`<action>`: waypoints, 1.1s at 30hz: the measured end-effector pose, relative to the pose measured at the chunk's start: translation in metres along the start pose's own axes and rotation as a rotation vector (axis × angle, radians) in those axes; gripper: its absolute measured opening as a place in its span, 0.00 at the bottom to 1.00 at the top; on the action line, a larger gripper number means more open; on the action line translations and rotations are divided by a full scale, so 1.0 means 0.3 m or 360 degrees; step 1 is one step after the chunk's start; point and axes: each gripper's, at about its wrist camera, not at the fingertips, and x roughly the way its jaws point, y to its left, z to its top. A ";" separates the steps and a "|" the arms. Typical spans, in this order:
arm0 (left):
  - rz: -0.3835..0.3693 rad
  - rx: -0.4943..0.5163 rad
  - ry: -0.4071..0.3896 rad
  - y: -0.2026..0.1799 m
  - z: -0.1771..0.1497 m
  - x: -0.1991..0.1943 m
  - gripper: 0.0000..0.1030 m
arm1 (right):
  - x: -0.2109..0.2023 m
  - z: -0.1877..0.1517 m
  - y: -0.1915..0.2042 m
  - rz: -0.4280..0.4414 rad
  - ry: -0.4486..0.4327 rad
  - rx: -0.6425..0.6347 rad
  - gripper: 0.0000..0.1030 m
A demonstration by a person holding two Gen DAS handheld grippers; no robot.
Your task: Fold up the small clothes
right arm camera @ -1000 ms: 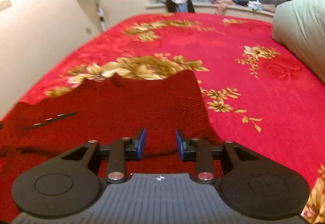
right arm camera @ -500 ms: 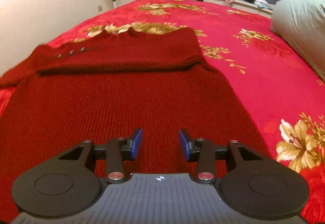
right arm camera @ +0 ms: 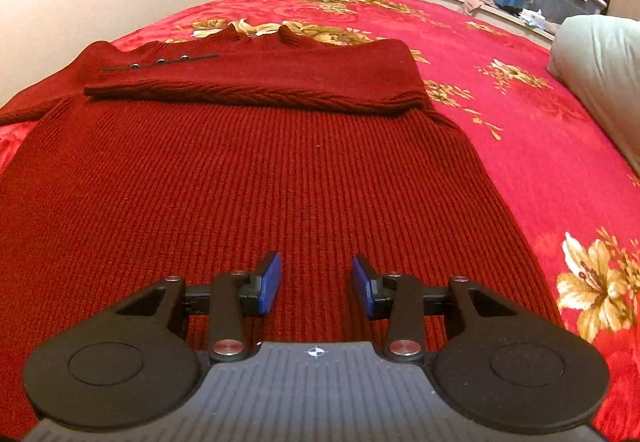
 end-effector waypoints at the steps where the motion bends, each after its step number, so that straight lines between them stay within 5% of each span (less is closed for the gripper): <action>1: 0.0009 0.0084 -0.0053 -0.036 -0.007 -0.024 0.12 | 0.002 0.003 -0.003 -0.0001 -0.0001 0.0002 0.40; 5: -0.0147 0.0540 -0.0359 -0.245 -0.089 -0.198 0.09 | 0.003 0.011 0.006 -0.0001 -0.0014 -0.0010 0.36; 9: -0.0641 0.1210 -0.0482 -0.484 -0.384 -0.387 0.08 | -0.006 0.024 0.022 0.0012 -0.0075 -0.0019 0.27; 11: -0.0906 0.1503 -0.0334 -0.551 -0.535 -0.435 0.10 | -0.006 0.038 0.027 0.0019 -0.0090 -0.0003 0.27; 14: -0.1250 0.1825 0.0165 -0.607 -0.698 -0.427 0.21 | -0.004 0.058 0.033 0.0030 -0.0101 0.0024 0.27; 16: -0.1162 0.1783 0.0201 -0.618 -0.694 -0.397 0.29 | 0.000 0.072 0.037 0.0056 -0.0111 0.0042 0.27; 20: -0.0941 0.1309 0.0285 -0.589 -0.511 -0.266 0.32 | 0.020 0.115 0.063 0.0117 -0.0124 0.0039 0.28; 24: -0.0560 0.1235 0.0139 -0.557 -0.420 -0.189 0.32 | 0.058 0.210 0.087 0.0197 -0.0179 0.0067 0.41; 27: -0.0581 0.1213 0.0185 -0.549 -0.391 -0.179 0.32 | 0.119 0.304 0.073 0.0266 -0.0204 0.0208 0.51; 33: -0.0596 0.1310 0.0148 -0.536 -0.424 -0.210 0.35 | 0.318 0.441 -0.017 0.0462 -0.0035 0.0831 0.52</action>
